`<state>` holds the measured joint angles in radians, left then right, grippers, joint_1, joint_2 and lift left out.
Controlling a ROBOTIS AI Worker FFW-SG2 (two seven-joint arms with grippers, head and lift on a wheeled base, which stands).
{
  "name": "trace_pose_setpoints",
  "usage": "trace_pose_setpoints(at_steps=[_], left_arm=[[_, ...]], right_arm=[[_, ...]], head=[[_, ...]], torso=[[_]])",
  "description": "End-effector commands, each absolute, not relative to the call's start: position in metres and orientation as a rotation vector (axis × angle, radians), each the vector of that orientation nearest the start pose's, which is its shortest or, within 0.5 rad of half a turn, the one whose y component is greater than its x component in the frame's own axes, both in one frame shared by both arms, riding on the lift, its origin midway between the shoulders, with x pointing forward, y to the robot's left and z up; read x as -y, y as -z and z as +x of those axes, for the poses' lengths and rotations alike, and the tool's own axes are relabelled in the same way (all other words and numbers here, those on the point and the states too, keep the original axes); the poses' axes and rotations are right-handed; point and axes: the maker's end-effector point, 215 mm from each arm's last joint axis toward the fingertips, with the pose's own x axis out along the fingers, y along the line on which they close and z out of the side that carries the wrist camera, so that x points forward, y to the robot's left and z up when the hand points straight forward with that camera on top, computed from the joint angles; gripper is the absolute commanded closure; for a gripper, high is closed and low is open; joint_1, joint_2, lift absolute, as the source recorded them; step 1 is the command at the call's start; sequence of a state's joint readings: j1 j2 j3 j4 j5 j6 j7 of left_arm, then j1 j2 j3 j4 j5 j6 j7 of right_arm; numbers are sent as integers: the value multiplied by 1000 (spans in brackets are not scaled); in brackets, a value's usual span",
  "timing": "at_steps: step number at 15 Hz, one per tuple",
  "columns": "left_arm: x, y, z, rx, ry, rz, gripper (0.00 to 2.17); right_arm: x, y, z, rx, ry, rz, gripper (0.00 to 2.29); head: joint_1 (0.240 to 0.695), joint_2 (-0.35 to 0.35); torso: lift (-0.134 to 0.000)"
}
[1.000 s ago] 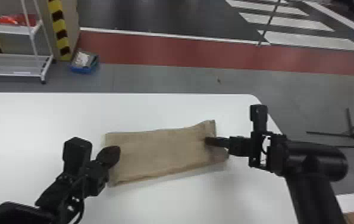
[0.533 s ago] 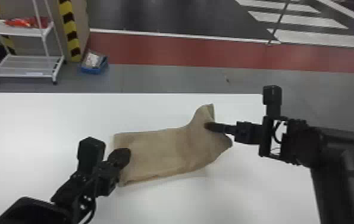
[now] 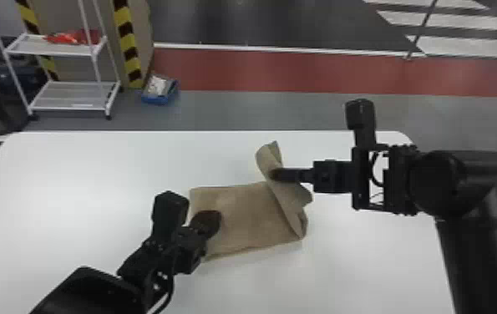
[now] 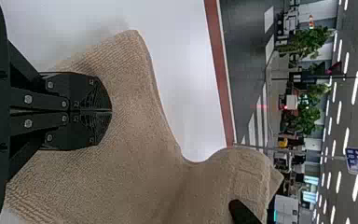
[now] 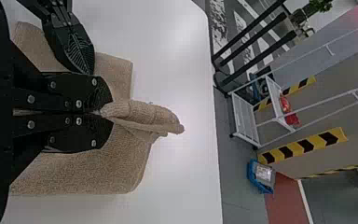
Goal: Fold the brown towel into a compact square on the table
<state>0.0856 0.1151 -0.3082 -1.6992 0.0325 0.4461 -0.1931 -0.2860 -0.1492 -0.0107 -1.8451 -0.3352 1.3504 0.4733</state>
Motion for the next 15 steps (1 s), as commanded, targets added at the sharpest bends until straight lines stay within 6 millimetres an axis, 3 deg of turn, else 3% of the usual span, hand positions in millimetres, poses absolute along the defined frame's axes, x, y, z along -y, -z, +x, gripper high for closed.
trace_pose_setpoints(at_steps=[1,3,6,8,15], left_arm=[[-57,445,498,-398,498,38,1980],[-64,430,491,-395,521,-10,1980],[-78,435,486,-413,526,4,1980],[-85,449,481,-439,523,18,1980],[-81,468,474,-478,539,25,1983]], right_arm=[[127,358,545,-759,-599,276,1180],[136,357,547,-754,-587,276,1177],[138,350,552,-739,-583,276,1180],[133,353,551,-747,-577,266,1177],[67,363,537,-765,-647,203,1177]], head=[[695,-71],[695,-72],[695,-76],[695,-66],[695,-15]], torso=[[-114],[-114],[-114],[-114],[-114]])
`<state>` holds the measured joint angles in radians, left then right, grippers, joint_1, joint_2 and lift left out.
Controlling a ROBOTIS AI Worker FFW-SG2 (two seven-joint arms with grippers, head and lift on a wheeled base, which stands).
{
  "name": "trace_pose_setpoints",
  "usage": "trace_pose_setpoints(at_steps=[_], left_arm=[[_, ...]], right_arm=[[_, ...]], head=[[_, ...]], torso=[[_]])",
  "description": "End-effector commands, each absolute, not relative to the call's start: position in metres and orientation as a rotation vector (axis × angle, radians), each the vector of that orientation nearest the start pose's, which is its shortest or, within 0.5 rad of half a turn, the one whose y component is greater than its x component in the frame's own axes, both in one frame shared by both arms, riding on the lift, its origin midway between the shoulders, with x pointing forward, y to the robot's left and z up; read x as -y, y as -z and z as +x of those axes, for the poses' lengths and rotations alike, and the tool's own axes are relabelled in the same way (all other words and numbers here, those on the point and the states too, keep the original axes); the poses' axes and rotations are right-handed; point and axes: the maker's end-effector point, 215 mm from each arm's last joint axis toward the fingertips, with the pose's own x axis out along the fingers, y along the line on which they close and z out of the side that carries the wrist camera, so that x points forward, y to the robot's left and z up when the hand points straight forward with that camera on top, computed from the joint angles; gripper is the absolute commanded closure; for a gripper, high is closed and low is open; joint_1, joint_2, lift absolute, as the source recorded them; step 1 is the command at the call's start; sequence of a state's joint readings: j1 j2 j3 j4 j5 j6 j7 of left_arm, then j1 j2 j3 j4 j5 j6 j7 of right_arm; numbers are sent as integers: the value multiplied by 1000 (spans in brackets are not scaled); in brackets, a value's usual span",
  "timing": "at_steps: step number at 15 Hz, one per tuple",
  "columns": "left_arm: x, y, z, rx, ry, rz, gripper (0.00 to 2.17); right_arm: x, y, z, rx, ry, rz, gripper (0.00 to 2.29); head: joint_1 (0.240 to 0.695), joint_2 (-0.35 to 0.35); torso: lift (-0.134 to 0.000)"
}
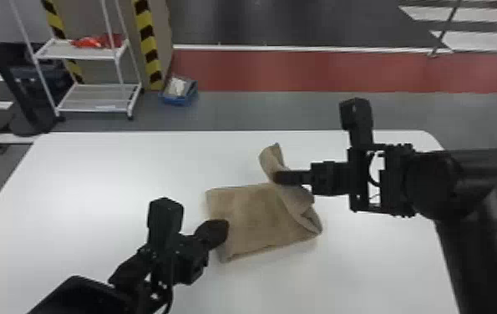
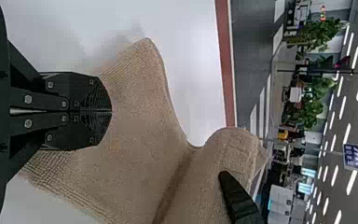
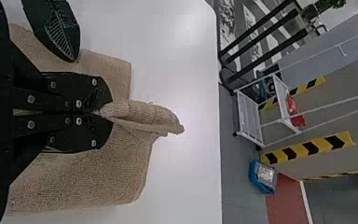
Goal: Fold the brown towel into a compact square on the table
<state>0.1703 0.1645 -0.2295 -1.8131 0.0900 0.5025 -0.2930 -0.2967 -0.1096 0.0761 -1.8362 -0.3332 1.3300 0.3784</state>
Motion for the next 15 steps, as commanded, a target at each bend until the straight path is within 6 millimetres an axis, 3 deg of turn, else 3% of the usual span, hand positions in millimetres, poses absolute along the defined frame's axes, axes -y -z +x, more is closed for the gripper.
trace_pose_setpoints(at_steps=[1,5,12,14,15], left_arm=[[-77,470,472,-481,545,23,1980],[-69,473,469,-485,556,23,1980],[-65,473,471,-478,560,23,1980],[-66,473,471,-475,557,25,1983],[-66,472,472,-470,555,24,1980]], right_arm=[[59,365,536,-758,-650,193,1177],[29,378,528,-759,-672,145,1177],[12,404,531,-744,-674,121,1160],[5,404,530,-740,-683,127,893],[3,404,530,-739,-686,127,893]], head=[[695,-7],[695,28],[695,49],[695,53],[695,60]], torso=[[-114],[-114],[-114],[-114],[-114]])
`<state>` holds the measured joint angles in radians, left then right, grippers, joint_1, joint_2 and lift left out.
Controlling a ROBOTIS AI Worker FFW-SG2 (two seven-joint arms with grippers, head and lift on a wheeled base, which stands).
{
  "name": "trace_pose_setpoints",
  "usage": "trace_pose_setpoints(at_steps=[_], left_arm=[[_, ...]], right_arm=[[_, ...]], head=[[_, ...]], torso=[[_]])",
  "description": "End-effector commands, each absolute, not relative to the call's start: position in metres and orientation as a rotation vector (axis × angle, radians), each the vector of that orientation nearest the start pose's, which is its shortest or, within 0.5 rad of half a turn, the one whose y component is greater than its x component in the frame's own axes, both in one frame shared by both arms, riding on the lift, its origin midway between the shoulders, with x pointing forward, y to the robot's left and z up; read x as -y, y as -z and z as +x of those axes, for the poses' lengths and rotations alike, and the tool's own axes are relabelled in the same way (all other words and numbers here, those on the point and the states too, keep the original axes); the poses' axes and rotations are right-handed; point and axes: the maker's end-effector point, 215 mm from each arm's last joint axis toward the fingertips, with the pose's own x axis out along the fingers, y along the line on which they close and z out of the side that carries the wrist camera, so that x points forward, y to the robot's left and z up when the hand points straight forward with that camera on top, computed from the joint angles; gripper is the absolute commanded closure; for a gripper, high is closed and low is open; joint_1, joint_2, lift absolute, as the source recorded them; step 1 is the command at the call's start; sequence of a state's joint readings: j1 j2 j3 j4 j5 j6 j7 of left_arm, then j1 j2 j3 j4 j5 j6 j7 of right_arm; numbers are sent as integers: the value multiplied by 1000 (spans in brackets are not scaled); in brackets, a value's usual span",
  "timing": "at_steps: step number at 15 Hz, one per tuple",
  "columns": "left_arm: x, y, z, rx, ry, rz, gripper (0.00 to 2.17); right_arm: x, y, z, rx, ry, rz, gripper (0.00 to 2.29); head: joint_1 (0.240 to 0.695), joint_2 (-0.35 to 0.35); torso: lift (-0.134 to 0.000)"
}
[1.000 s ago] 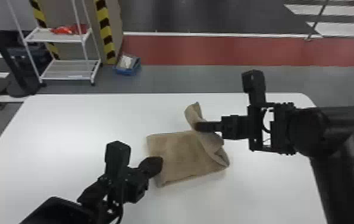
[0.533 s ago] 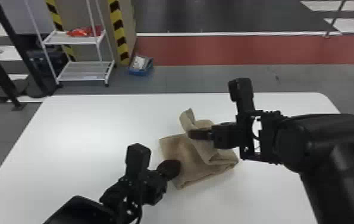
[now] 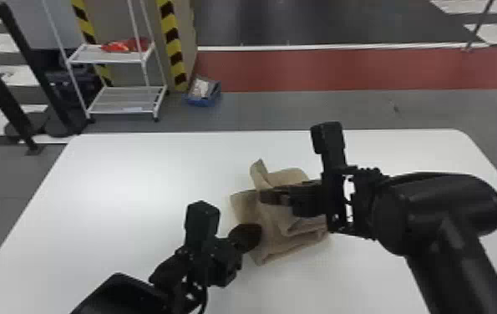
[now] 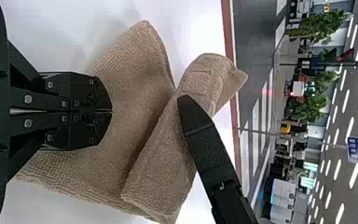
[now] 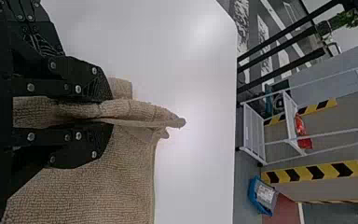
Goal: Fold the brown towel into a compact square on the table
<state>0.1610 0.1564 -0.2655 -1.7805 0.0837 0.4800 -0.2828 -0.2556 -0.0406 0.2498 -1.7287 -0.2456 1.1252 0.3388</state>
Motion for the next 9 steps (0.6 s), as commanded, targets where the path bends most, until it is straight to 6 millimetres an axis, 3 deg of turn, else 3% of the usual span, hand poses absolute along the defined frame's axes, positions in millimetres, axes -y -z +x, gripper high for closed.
trace_pose_setpoints(at_steps=[1,2,4,6,7,9], left_arm=[[-67,472,473,-468,553,24,1980],[-67,472,473,-468,553,24,1980],[-66,473,474,-467,556,26,1980],[-64,473,476,-467,556,24,1980],[-64,473,476,-467,556,24,1980],[-65,471,477,-462,553,23,1980]], right_arm=[[1,405,528,-742,-693,136,873],[-2,406,524,-744,-702,147,667],[-7,405,517,-746,-721,166,653],[-8,397,511,-727,-731,197,181],[-2,392,510,-710,-723,204,70],[19,385,508,-686,-692,232,63]], head=[[695,63],[695,67],[695,74],[695,79],[695,82],[695,79]], torso=[[-114],[-114],[-114],[-114],[-114],[-114]])
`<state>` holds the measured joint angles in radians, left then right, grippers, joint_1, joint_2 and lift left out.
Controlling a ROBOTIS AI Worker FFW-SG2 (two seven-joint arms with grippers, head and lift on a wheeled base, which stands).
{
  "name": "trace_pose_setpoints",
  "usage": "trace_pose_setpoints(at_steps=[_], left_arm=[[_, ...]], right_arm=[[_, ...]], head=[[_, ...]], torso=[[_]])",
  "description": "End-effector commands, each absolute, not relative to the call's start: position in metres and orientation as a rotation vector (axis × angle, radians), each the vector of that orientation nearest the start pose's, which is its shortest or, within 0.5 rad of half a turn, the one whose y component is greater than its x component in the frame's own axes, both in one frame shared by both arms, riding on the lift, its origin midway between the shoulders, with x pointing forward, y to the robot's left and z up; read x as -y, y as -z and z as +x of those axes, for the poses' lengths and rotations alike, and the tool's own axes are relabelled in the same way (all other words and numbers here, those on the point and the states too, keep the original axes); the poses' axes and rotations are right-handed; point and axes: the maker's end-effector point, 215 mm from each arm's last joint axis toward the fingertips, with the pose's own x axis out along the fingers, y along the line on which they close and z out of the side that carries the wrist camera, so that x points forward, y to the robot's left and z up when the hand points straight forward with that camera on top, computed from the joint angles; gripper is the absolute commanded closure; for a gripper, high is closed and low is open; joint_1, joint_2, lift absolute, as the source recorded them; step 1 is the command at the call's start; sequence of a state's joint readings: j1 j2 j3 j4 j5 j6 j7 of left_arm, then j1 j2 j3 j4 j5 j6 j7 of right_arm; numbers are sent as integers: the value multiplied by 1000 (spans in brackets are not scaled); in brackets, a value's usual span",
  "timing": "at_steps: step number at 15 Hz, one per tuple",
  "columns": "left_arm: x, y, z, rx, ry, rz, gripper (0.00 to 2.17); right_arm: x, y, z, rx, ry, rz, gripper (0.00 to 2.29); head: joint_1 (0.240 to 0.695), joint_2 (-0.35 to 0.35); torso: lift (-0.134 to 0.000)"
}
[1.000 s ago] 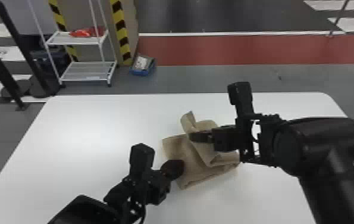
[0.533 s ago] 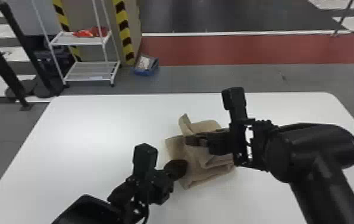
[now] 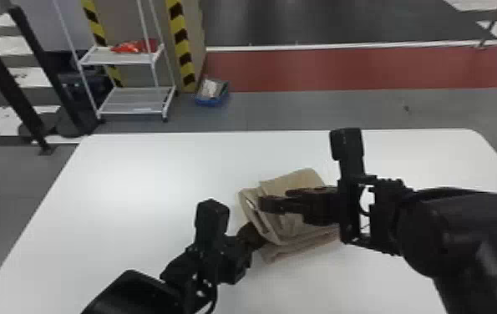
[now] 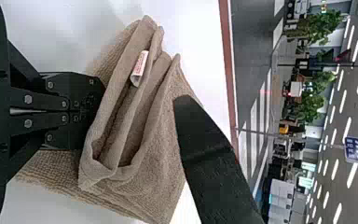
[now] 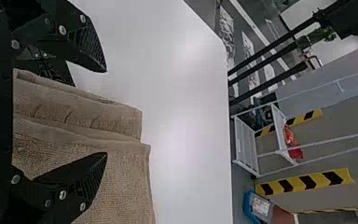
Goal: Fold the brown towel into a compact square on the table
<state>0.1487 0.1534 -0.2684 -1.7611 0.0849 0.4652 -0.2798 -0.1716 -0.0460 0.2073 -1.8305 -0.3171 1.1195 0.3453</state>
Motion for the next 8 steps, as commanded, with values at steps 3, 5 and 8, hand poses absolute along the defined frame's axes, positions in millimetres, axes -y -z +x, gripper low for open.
trace_pose_setpoints(at_steps=[3,5,8], left_arm=[[-68,468,480,-455,548,16,1980],[-69,465,481,-450,545,14,1980],[-67,465,481,-449,550,16,1980]], right_arm=[[71,384,502,-648,-617,205,508],[110,390,489,-642,-563,162,1683],[130,400,466,-643,-569,169,1986]], head=[[695,54],[695,12],[695,-35]], torso=[[-114],[-114],[-114]])
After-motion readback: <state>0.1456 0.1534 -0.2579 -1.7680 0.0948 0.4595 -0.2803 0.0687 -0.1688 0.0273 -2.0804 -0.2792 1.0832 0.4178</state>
